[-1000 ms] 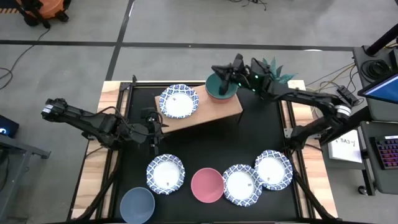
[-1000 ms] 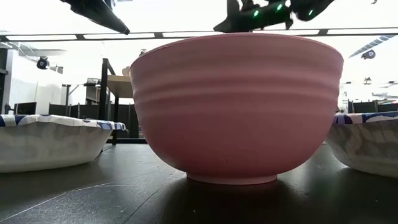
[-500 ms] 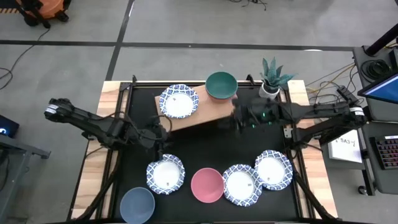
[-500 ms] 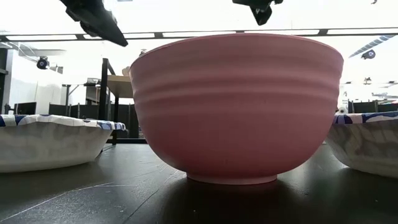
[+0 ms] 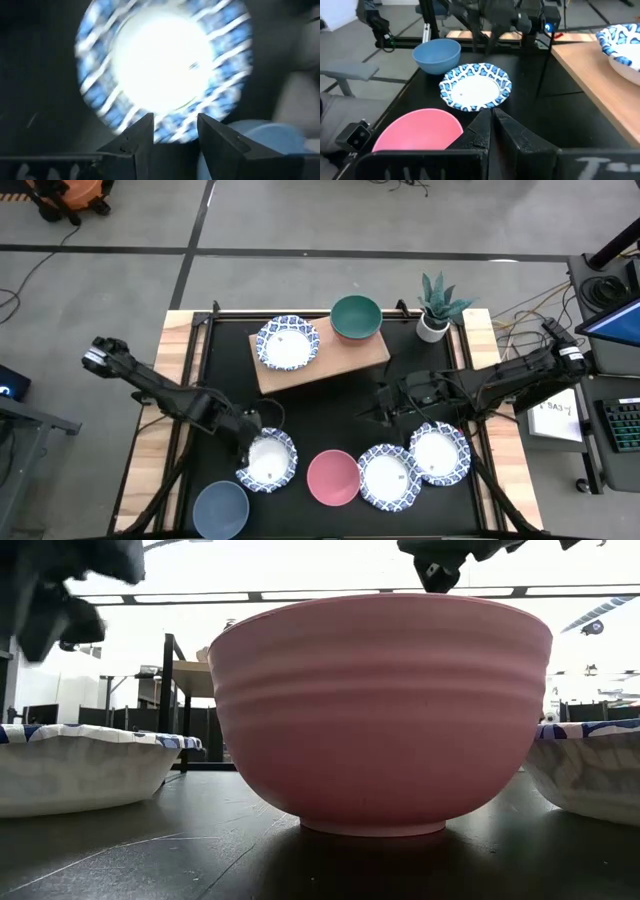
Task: Place and stack bowls onto a shelf
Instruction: Stack the top left white and blue bowl on top of the white and blue bowl
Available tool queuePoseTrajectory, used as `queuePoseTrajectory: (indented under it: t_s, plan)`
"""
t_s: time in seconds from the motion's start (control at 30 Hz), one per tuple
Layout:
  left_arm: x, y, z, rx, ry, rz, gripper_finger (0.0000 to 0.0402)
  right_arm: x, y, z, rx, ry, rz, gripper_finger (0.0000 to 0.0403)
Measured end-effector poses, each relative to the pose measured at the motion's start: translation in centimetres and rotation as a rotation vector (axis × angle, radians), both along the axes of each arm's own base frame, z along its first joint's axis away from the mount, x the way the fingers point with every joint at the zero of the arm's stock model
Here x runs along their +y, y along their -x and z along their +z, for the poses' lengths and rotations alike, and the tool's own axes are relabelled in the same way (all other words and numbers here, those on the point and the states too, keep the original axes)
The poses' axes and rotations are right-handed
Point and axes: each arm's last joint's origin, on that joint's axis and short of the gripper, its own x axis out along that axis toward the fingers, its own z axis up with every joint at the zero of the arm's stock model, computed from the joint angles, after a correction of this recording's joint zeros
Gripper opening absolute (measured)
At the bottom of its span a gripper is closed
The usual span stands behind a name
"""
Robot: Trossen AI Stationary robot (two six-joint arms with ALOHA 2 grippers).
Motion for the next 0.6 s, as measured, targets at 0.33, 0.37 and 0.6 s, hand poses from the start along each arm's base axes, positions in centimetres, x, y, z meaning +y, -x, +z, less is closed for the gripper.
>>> queuePoseTrajectory:
  t_s: [0.33,0.37,0.6]
  plan:
    - [0.7,0.2,-3.5,0.111,-0.127,0.128,0.0136,-0.1,0.0,-0.1,-0.02,0.025,-0.01,0.0009]
    - [0.7,0.3,-3.6,0.087,-0.147,0.117,0.0138,0.0,0.0,-0.1,-0.02,0.025,-0.008,0.0009]
    - [1.5,1.8,-4.4,-0.028,-0.237,0.029,0.0163,0.0,0.0,-0.1,-0.017,0.014,-0.011,0.0009]
